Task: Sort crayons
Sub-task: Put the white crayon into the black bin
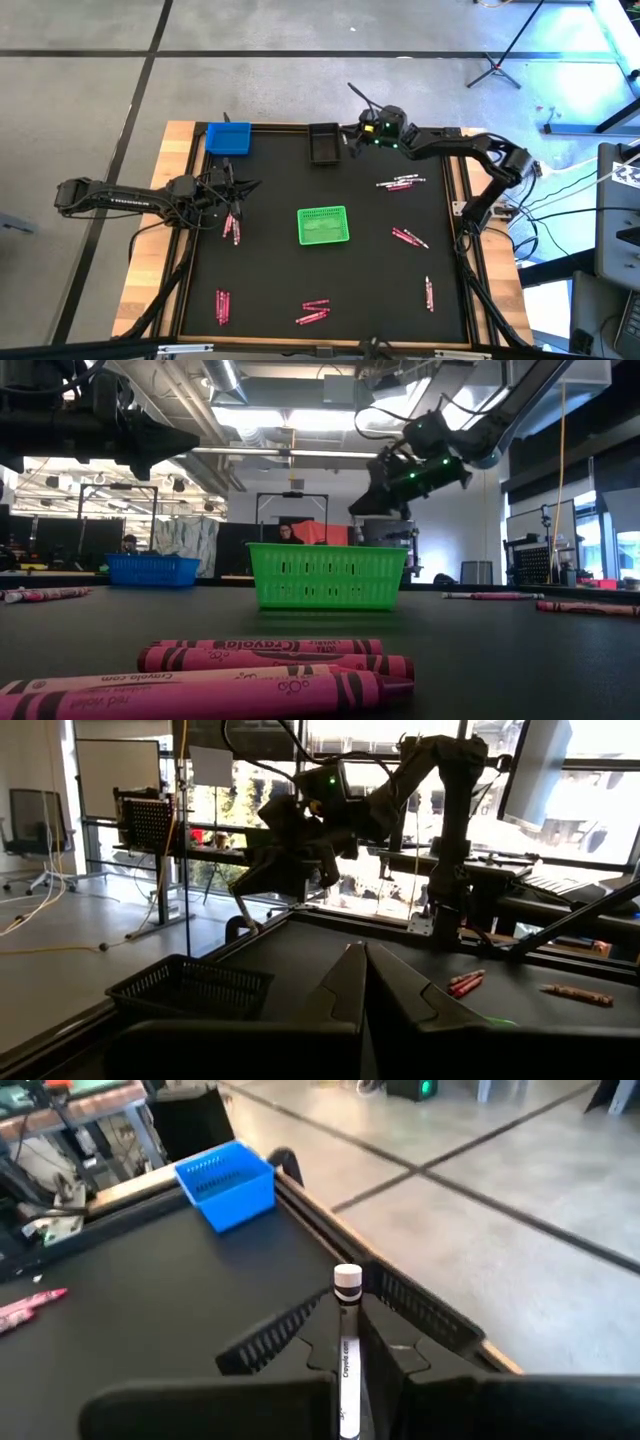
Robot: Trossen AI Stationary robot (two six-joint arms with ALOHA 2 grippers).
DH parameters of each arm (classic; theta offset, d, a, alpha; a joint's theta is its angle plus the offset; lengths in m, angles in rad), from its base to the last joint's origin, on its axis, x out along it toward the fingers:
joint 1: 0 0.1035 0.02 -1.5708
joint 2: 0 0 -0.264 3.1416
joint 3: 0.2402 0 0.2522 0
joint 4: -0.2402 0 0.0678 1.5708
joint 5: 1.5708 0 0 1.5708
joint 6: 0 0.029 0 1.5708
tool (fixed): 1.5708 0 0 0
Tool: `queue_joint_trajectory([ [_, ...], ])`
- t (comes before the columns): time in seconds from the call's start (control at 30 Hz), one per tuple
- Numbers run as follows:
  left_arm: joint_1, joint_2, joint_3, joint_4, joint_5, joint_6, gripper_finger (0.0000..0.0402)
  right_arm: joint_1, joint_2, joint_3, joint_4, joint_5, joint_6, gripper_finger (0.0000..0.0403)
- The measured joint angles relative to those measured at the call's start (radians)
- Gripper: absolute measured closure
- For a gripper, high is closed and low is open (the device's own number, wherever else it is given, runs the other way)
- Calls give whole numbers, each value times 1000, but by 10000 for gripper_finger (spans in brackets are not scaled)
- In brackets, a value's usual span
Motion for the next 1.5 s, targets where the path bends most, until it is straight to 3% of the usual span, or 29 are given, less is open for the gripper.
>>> queue_joint_trajectory([
  [0.23, 0, 0, 0, 1, 0, 0, 401, 61, 92, 0, 131, 60, -1, 386],
  [0.5, 0, 0, 0, 2, 0, 0, 401, 78, 155, 0, 153, 77, -2, 382],
  [0.9, 0, 0, 0, 3, 0, -2, 401, 75, 143, 0, 130, 87, -66, 298],
  [1.07, 0, 0, 0, 4, 0, -9, 401, 75, 53, 0, -13, 96, -182, 291],
  [1.17, 0, 0, 0, 4, 0, -9, 401, 75, -40, 0, -185, 109, -242, 294],
  [1.5, 0, 0, 0, 3, 0, -8, 401, 75, -341, 1, -809, 364, -491, 297],
])
